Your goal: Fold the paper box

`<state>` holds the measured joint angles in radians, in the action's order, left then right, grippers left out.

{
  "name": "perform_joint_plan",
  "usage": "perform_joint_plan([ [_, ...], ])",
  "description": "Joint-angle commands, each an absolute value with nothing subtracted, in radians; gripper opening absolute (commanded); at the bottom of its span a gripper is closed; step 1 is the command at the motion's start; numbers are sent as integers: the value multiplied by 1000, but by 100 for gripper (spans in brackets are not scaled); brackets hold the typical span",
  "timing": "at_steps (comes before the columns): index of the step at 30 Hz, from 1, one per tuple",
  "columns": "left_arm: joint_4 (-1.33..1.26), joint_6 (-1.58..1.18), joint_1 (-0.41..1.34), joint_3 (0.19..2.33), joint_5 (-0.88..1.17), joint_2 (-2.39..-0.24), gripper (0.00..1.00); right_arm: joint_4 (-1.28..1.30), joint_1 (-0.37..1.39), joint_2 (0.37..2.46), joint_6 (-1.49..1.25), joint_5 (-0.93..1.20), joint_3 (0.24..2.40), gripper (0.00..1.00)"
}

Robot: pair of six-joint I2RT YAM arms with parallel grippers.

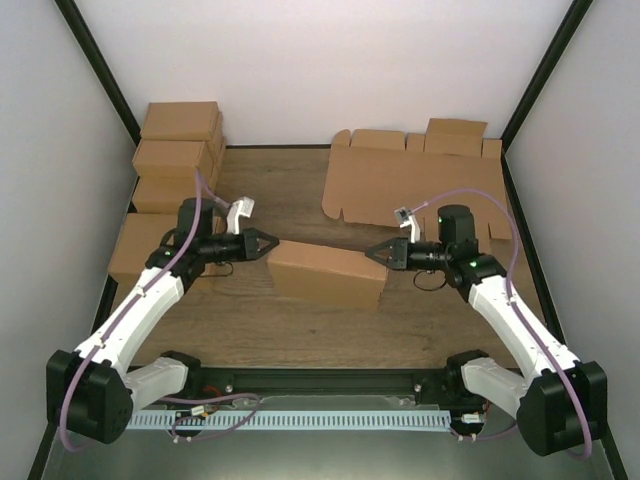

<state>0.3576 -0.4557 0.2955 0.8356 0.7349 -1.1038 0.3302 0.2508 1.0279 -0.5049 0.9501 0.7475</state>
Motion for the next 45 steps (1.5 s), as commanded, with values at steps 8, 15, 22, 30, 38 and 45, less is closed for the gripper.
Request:
perform_joint_plan([
  [8, 326, -439, 297, 713, 713, -1139, 4, 326, 247, 1083, -468, 923, 695, 1],
  [15, 365, -487, 326, 859, 747, -1107, 4, 355, 257, 1091, -514, 980, 852, 1],
  [22, 299, -526, 425, 855, 722, -1168, 4, 322, 351, 1134, -561, 940, 869, 1],
  [30, 348, -469, 437, 788, 626, -1222, 4, 397, 362, 1218, -484, 788, 752, 1],
  [38, 506, -423, 436, 919, 537, -1162, 19, 471, 361, 1150, -463, 787, 886, 8],
  [45, 562, -475, 435, 975, 433, -1045, 88, 581, 360, 1035, -416, 656, 954, 40],
])
